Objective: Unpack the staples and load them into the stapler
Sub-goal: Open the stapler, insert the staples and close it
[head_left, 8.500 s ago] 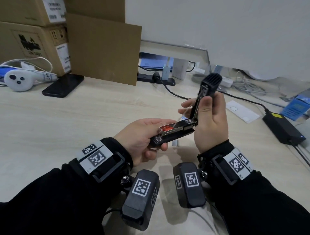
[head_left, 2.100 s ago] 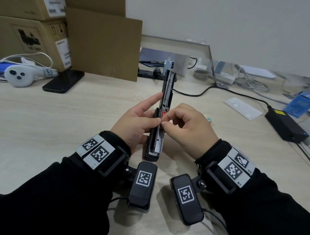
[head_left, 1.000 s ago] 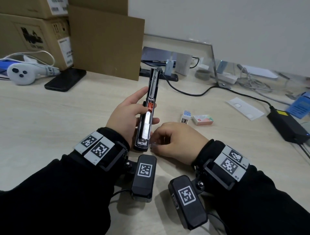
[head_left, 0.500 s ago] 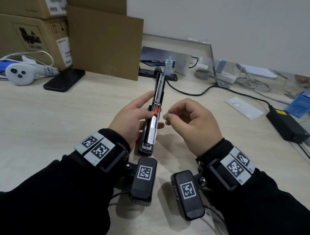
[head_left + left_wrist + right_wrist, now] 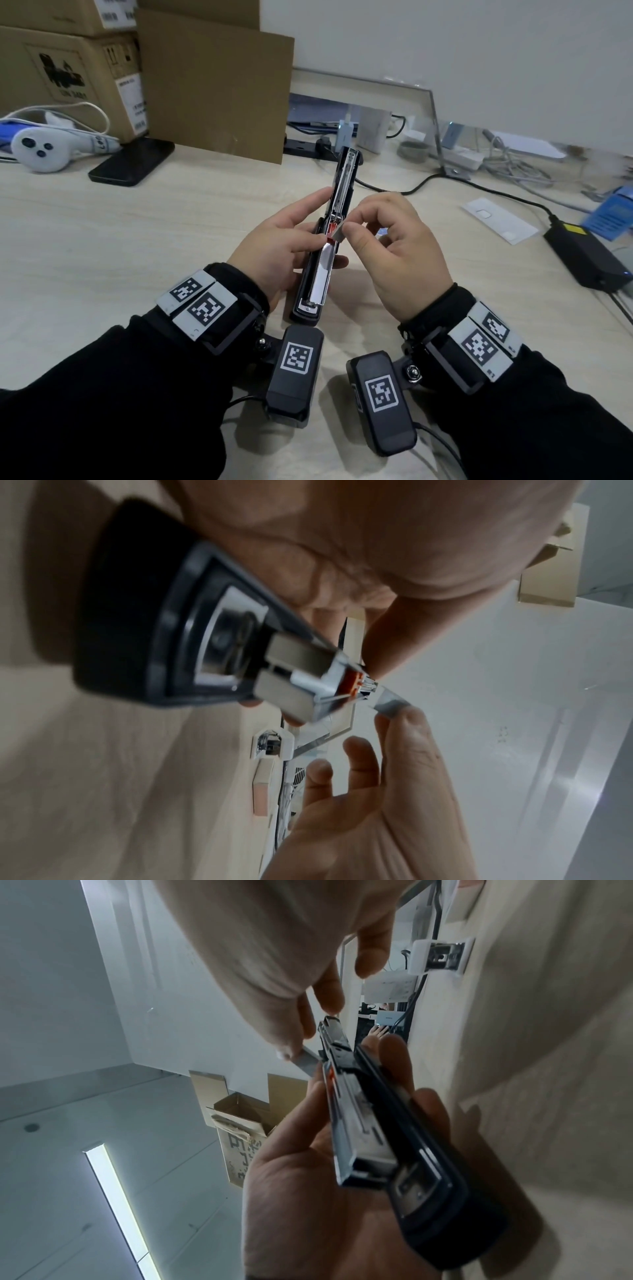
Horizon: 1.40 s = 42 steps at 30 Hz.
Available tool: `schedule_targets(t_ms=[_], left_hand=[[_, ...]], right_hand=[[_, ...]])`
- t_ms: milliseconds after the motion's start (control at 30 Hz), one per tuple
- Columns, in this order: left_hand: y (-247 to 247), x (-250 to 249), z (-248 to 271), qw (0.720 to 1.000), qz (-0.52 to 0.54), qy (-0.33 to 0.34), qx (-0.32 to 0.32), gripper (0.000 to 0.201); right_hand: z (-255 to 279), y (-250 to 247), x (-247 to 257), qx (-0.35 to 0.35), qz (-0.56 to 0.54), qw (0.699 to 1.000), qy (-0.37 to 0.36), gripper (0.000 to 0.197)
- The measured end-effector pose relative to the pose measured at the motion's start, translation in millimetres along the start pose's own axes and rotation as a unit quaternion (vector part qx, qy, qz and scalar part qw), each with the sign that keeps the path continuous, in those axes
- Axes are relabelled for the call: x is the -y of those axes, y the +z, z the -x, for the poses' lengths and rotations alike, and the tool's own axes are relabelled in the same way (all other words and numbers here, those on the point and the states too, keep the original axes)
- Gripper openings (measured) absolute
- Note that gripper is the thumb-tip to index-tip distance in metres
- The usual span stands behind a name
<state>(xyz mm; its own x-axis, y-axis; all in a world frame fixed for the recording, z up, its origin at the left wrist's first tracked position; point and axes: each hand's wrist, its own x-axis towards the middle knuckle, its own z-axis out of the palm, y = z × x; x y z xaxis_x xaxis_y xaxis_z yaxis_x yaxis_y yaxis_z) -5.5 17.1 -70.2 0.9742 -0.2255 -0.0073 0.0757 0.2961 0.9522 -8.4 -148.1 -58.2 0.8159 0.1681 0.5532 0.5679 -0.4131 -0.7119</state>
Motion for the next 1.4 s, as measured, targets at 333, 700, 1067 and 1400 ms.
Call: schedule_targets(t_ms=[333,700,1067,1400], left_hand=[[3.1,-1.1,2.2,0.999,0.018,-0.005,0.028,0.060],[1.2,0.9,0.7,1.000,0.012,-0.002,0.017,0.061],[3.0,-1.7,2.9,0.999,0.033,-0.003,0.008,0.060],[7.7,0.9,5.6,0.997,0.028,-0.026,0.064,0.079]], right_hand=[[-0.3,0.8,-3.1,0.019,0.023,0.999,0.020,0.008],[2.0,3.7,1.3,0.047,0.046,0.997,0.029,0.005],[0.3,-1.5,0.7,-0.017,-0.027,0.998,0.048,0.009],[-7.6,-1.8,-16.3,-0.069,-0.213,0.938,0.263,0.032]])
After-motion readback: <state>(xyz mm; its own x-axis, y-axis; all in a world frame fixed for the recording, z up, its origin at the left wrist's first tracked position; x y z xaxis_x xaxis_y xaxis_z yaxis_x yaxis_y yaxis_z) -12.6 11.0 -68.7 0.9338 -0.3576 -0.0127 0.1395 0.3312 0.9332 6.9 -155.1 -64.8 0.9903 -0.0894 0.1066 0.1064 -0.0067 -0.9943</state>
